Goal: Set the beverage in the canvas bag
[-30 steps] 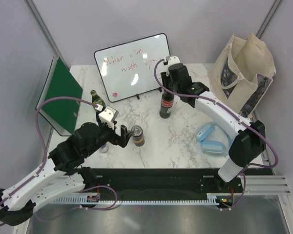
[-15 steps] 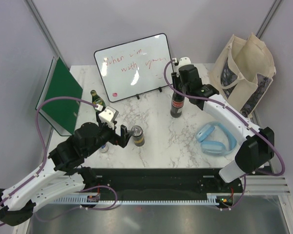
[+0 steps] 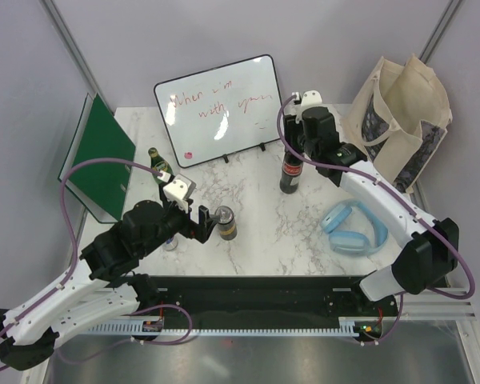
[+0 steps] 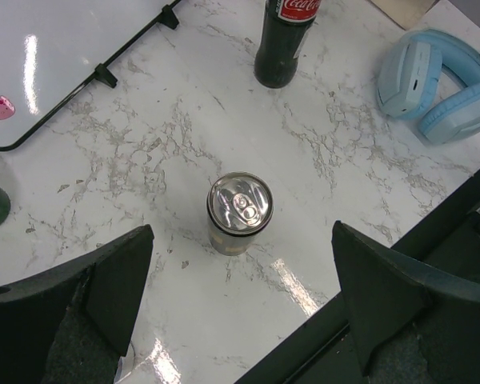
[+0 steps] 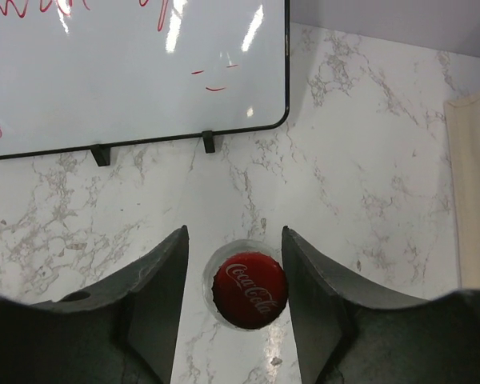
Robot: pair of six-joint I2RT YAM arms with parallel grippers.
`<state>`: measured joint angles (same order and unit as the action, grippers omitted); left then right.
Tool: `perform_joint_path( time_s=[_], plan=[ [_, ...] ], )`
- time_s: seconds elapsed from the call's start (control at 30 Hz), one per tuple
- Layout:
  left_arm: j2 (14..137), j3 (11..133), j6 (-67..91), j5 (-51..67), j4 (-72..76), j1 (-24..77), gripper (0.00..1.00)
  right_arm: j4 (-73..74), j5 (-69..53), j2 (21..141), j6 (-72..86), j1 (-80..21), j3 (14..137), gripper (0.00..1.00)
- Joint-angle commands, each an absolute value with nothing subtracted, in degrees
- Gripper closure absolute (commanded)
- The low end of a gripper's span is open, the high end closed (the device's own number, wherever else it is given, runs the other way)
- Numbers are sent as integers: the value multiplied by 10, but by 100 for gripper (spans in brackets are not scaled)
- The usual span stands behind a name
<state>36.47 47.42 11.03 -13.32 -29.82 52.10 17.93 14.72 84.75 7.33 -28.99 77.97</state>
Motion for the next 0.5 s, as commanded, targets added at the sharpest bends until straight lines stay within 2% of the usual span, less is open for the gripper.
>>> perform_joint_path(
  time_s=[0.0, 0.23, 0.47],
  plan=[
    [363, 476, 98, -133, -275, 519, 0, 143, 128, 834, 83, -282, 770, 41],
    [361, 476, 98, -134, -274, 519, 0, 134, 129, 838, 78, -273, 751, 38],
    [366, 475, 98, -130, -274, 519, 0, 114, 114, 843, 81, -270, 723, 40]
  ],
)
